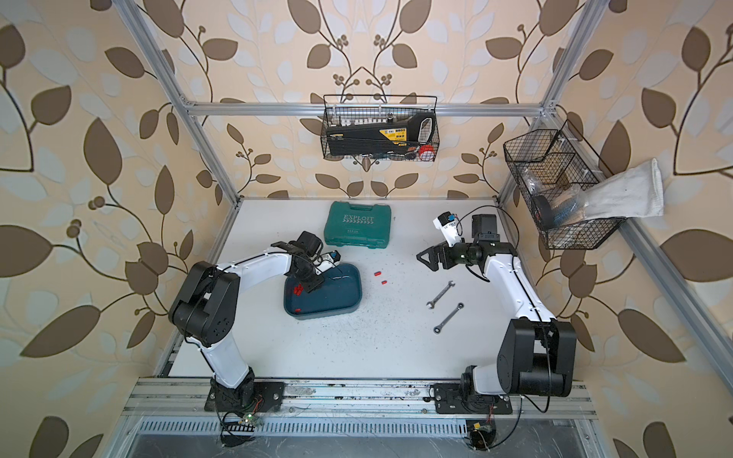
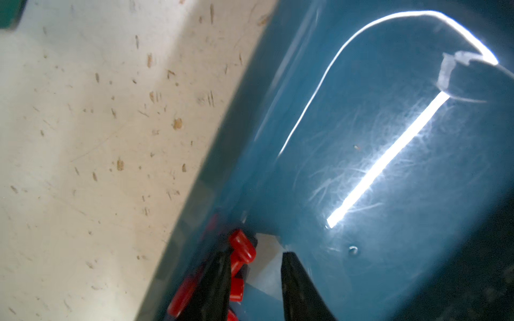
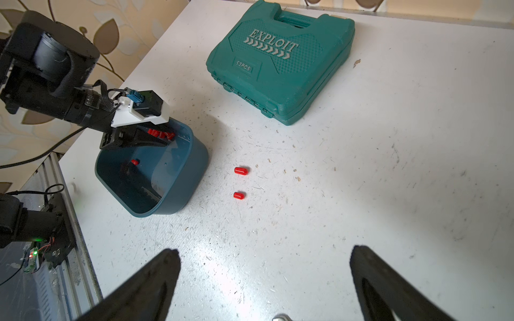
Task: Take the screw protection sleeves out of the storage box
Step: Pick up the screw protection sleeve from the storage box.
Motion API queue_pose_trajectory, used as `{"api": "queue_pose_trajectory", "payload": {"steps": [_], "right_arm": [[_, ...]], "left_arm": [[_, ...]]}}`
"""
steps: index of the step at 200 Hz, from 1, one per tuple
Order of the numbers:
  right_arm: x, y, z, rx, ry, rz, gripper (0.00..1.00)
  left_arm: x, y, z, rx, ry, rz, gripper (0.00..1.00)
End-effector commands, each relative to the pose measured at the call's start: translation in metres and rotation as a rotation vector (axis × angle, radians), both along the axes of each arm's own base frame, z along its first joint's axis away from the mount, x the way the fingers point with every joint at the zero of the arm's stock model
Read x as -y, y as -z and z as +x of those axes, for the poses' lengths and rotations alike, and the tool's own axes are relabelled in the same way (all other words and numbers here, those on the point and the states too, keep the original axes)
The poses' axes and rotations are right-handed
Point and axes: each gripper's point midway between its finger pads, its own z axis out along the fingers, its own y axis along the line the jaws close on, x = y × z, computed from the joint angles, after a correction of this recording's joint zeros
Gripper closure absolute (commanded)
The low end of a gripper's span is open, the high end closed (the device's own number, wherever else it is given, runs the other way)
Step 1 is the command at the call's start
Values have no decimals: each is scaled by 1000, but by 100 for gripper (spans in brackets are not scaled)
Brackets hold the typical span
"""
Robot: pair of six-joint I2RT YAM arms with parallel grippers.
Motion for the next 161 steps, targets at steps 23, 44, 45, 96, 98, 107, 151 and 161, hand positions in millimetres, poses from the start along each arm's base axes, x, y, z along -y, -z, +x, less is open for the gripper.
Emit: {"api": "queue_pose_trajectory", "payload": {"steps": [23, 44, 45, 96, 98, 107, 151, 161], "right_arm": [[-5, 1, -4, -8, -14, 19, 1], [-4, 1, -4, -7, -12, 18, 1], [-4, 1, -4, -8, -12, 17, 1], [-4, 2, -4, -11, -12, 17, 1], [-4, 3, -4, -11, -12, 17, 1], [-4, 2, -4, -11, -12, 17, 1], [-4, 3, -4, -12, -11, 16, 1], [-4, 3, -4, -13, -11, 16, 1]], "left_arm": [[4, 0, 13, 37, -11, 1, 66], [3, 4, 13, 34, -9, 5, 69], [3, 4, 12, 33, -9, 5, 69], [3, 10, 6, 14, -5, -5, 82], [4, 10, 6, 14, -5, -7, 83], [5, 10, 6, 13, -5, -11, 86], [8, -3, 5, 42, 0, -45, 95], [9, -7, 4, 47, 3, -54, 96]]}}
